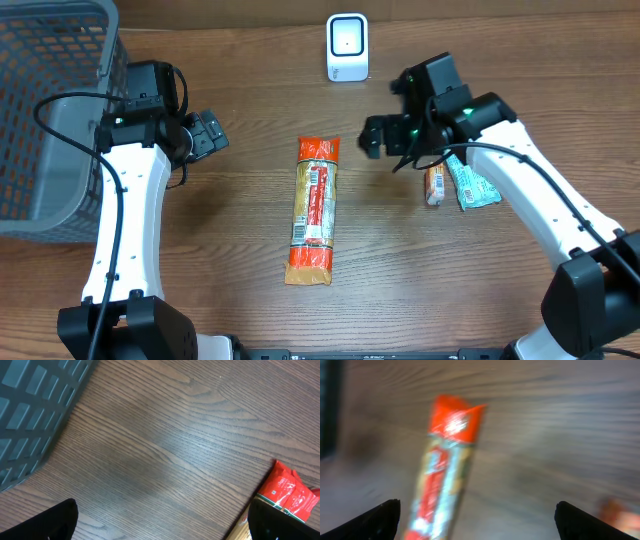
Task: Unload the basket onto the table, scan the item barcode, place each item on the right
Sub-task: 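Lower the right gripper onto the pasta pack and grasp it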
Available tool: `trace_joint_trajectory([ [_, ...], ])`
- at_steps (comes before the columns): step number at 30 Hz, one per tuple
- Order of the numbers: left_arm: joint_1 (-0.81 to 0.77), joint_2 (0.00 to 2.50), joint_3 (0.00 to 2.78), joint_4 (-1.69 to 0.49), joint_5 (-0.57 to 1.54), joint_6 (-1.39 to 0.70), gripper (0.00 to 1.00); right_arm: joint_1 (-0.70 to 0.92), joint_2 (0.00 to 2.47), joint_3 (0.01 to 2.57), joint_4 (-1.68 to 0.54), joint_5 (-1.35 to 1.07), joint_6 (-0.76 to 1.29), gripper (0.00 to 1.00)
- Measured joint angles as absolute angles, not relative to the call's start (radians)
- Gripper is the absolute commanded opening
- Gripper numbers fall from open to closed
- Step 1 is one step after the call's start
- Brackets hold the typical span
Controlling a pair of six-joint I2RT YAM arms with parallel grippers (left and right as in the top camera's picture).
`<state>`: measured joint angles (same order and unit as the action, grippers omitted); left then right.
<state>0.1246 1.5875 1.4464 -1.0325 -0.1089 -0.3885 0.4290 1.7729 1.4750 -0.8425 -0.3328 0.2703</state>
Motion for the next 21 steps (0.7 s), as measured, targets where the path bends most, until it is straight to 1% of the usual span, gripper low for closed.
trace_joint_trajectory([
  [5,0.125,1.588,1.446,-1.032,-0.109,-0.389,1.00,0.498,1.821,1.461,-0.827,-0.363,0.368,0.96],
  [7,0.125,1.588,1.446,-1.032,-0.109,-0.389,1.00,0.546,1.834,1.435,-0.810,-0.333,0.432,0.96],
  [8,0.125,1.588,1.446,-1.032,-0.109,-0.389,1.00,0.568,1.836,1.421,-0.798,-0.323,0.453,1.00],
  [12,0.125,1.588,1.446,-1.032,-0.109,-0.389,1.00,0.667,1.842,1.381,-0.758,-0.298,0.545,1.00],
  [13,0.125,1.588,1.446,-1.032,-0.109,-0.389,1.00,0.691,1.842,1.376,-0.752,-0.295,0.571,0.98],
  [15,0.125,1.588,1.446,-1.032,-0.109,-0.389,1.00,0.737,1.842,1.365,-0.733,-0.289,0.609,0.70],
  [16,0.125,1.588,1.446,-1.032,-0.109,-0.389,1.00,0.755,1.842,1.361,-0.723,-0.285,0.627,0.59],
  [18,0.125,1.588,1.446,-1.032,-0.109,-0.389,1.00,0.792,1.842,1.352,-0.716,-0.259,0.652,0.50],
  [19,0.125,1.588,1.446,-1.032,-0.109,-0.389,1.00,0.805,1.842,1.350,-0.717,-0.242,0.665,0.48],
  [21,0.124,1.588,1.446,-1.032,-0.109,-0.389,1.00,0.839,1.844,1.348,-0.714,-0.177,0.702,0.47],
])
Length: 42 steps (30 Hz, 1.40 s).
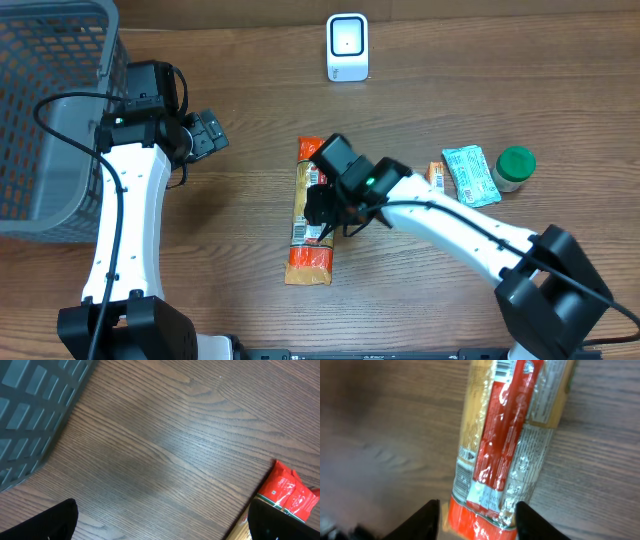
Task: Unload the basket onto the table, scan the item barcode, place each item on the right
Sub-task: 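Lower the right gripper onto the pasta pack and grasp it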
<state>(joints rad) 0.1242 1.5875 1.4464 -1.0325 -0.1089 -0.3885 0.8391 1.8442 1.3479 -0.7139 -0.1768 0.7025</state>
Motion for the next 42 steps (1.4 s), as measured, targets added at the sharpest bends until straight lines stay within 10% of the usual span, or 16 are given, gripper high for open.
trace_joint_trajectory([
  [17,0.125,1.588,1.446,-1.032,-0.109,-0.389,1.00,1.001,1.984,1.348,-0.611,0.192,0.861,0.30],
  [42,0.125,1.588,1.446,-1.032,-0.109,-0.389,1.00,1.001,1.980,1.361,-0.640,0.210,0.698,0.39],
])
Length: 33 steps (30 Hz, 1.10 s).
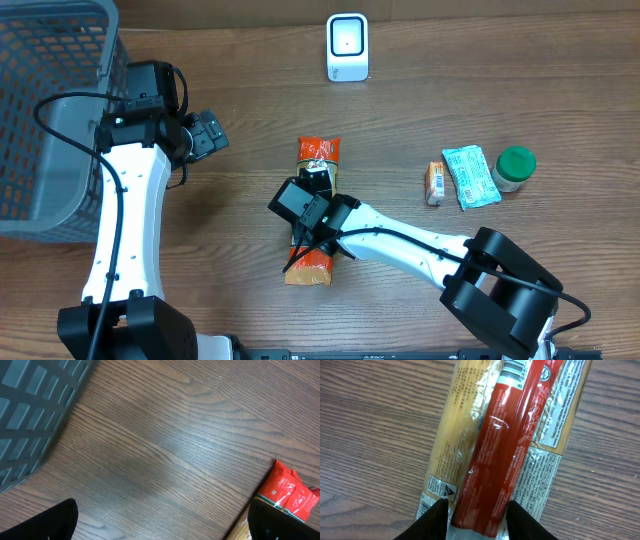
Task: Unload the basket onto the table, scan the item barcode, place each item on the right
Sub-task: 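Lower the right gripper onto the pasta pack and grasp it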
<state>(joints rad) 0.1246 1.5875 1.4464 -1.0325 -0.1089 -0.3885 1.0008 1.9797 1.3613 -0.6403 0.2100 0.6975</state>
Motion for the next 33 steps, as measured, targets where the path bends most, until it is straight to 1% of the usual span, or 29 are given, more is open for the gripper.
trace_joint_trajectory([
  [12,0.125,1.588,1.446,-1.032,-0.109,-0.389,0.99,0.996,1.977,1.361,-0.639,0.210,0.688,0.39],
  [17,0.125,1.588,1.446,-1.032,-0.109,-0.389,1.00,0.995,1.977,1.358,-0.583,0.210,0.689,0.39],
  [22,0.125,1.588,1.446,-1.032,-0.109,-0.389,1.00,0.995,1.977,1.349,-0.578,0.213,0.689,0.39],
  [26,0.125,1.588,1.446,-1.032,-0.109,-0.389,1.00,0.995,1.977,1.348,-0.580,0.214,0.689,0.40],
  [28,0.125,1.588,1.446,-1.032,-0.109,-0.389,1.00,0.995,1.977,1.348,-0.580,0.214,0.690,0.46],
  [33,0.125,1.588,1.446,-1.032,-0.109,-0.389,1.00,0.995,1.977,1.348,-0.569,0.217,0.730,0.47],
])
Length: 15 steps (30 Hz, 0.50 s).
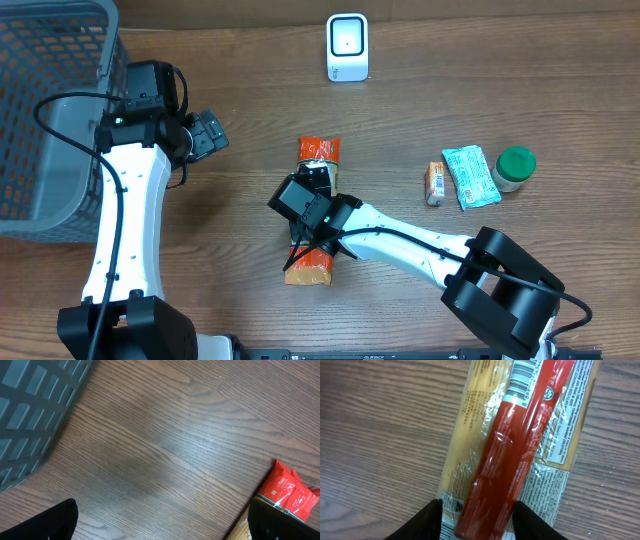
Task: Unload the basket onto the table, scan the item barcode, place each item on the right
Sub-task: 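Lower the right gripper onto the pasta pack and grasp it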
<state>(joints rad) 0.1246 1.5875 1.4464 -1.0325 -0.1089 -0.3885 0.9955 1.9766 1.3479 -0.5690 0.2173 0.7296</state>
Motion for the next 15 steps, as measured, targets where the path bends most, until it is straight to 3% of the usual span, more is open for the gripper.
trace_joint_trajectory([
  [10,0.125,1.588,1.446,-1.032,-0.109,-0.389,1.00,0.995,1.977,1.348,-0.568,0.218,0.756,0.46],
  [15,0.125,1.588,1.446,-1.032,-0.109,-0.389,1.00,0.995,1.983,1.348,-0.568,0.218,0.757,0.41],
])
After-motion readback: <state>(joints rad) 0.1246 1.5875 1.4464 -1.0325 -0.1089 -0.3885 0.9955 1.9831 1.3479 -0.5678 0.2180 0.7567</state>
